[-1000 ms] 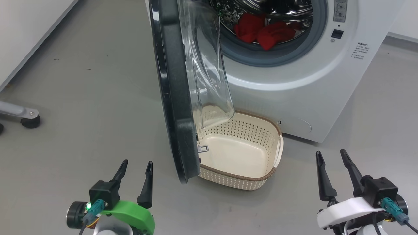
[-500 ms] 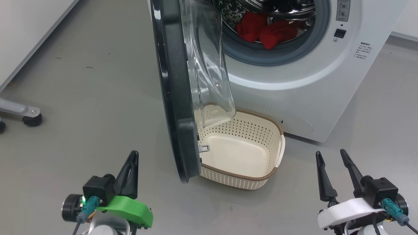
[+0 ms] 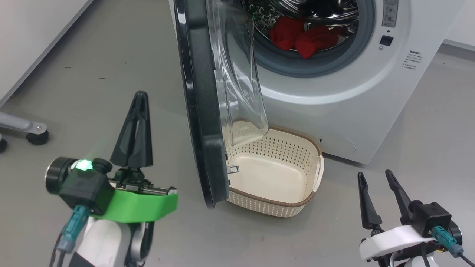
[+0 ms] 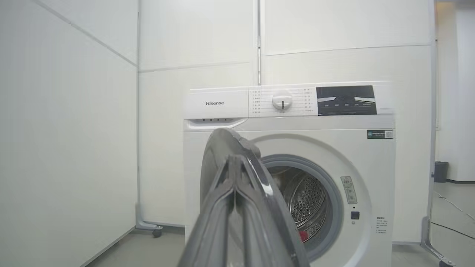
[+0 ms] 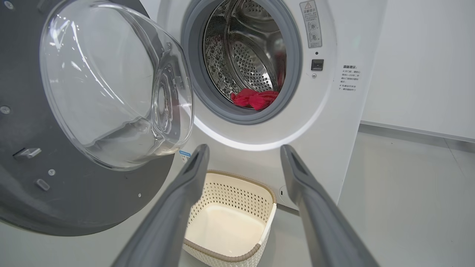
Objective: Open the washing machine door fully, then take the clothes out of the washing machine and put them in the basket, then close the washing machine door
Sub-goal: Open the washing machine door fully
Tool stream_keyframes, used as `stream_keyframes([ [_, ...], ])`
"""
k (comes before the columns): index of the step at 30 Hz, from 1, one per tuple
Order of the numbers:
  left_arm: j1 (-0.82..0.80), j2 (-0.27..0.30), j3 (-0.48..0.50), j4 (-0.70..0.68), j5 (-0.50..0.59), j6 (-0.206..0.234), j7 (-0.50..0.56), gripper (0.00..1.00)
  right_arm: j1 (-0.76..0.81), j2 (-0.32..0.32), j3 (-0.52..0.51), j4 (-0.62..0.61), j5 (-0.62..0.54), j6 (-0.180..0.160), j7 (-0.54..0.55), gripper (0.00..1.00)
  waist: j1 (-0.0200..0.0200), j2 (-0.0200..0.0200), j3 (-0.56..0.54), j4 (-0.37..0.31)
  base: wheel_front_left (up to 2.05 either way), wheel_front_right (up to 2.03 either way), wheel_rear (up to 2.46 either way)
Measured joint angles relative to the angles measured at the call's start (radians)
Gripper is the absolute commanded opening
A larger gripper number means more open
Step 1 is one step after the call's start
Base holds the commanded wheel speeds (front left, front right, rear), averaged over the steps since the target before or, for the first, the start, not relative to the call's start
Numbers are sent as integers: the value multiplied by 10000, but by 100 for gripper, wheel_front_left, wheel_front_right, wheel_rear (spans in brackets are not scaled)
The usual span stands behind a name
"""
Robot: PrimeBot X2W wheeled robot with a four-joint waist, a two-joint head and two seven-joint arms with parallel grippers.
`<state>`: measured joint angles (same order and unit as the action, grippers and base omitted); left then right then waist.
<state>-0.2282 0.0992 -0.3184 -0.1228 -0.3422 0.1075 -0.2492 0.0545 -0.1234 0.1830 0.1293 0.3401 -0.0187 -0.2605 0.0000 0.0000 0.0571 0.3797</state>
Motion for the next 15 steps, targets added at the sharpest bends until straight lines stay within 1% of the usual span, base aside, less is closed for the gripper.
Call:
stream_keyframes([
  [4,-56,-25,-531,-918,90,-370,0,0,2,75,-42,15,-96,86,0,100,0,0,-30,-22,0,0,0],
  [8,-29,-134,-1344,-1358,-104,-855,21,0,3,146,-86,27,-186,176,0,100,0,0,-39,-62,0,0,0],
  [11,151,-150,-1894,-1402,-368,-1116,462,0,4,207,-86,31,-209,267,0,100,0,0,-15,-112,0,0,0],
  [15,608,-132,-2422,-1139,-617,-1266,1231,0,1,251,-59,71,-286,380,0,100,0,0,21,-204,0,0,0],
])
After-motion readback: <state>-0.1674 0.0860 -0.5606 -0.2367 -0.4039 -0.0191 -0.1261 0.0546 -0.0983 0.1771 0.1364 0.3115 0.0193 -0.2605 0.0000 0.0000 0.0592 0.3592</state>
